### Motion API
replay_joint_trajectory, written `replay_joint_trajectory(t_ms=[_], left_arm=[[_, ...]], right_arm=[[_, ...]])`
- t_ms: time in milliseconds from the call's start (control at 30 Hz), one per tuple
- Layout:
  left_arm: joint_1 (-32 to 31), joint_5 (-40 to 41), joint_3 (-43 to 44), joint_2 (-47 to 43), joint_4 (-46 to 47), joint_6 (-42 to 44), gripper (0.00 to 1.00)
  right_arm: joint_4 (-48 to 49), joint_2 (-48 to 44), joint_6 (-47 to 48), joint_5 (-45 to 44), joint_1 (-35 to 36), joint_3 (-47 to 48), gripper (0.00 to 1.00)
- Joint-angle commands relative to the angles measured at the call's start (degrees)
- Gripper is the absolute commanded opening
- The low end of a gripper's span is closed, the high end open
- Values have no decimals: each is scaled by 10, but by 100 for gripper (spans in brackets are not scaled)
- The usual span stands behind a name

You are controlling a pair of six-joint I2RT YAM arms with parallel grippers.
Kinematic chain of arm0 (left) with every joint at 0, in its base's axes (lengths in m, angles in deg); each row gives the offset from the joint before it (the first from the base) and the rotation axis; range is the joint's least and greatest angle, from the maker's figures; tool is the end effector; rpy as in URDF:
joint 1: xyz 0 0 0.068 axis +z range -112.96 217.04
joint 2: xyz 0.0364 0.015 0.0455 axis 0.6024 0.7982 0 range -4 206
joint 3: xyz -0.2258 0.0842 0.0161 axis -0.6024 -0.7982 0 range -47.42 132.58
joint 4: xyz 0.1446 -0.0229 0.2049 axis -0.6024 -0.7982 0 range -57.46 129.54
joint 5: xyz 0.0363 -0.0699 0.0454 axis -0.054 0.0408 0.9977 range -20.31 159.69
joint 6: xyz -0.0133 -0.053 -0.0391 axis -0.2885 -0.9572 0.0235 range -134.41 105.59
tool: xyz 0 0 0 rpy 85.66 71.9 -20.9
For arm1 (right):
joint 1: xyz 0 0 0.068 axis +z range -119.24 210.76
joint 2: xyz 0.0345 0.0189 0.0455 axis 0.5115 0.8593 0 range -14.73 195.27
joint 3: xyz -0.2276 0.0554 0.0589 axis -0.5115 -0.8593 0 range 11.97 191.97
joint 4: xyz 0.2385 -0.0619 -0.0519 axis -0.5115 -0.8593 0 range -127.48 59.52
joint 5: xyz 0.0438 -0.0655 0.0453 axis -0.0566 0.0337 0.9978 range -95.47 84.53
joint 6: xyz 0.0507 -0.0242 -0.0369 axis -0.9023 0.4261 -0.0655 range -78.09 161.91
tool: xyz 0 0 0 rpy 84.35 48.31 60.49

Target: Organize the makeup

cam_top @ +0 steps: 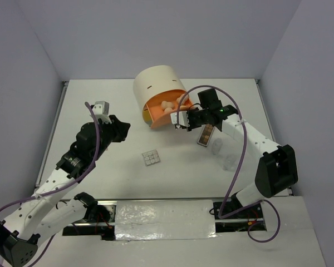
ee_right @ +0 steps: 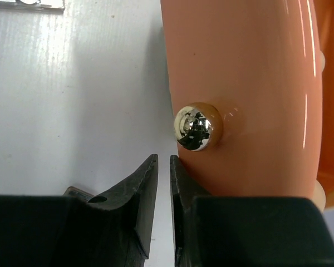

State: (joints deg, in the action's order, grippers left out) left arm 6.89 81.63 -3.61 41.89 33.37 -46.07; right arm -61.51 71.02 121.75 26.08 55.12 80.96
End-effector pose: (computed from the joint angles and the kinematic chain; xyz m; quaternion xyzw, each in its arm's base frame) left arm 0.1964 -0.1013 0.3130 -0.0780 0.7511 -0.2668 0.5988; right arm 0.2847 0.1597 0.2455 -0.7685 0.4743 0.0632 0.4248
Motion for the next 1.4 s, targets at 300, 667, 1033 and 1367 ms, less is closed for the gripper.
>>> replay_joint_trajectory(t_ms=[300, 667, 1033, 1367], left_arm=[[3, -2, -7, 9, 43, -16, 38], [3, -5, -15, 11, 44, -25, 45], [3, 4, -28, 6, 41, -37, 58], [3, 29, -40, -10, 32, -52, 46]], right_arm=[[100, 23, -61, -8, 8, 47, 27], [159, 95, -129, -30, 11, 107, 47], [161, 81, -216, -34, 12, 99, 55], [243, -8, -642, -15, 12, -10, 46]])
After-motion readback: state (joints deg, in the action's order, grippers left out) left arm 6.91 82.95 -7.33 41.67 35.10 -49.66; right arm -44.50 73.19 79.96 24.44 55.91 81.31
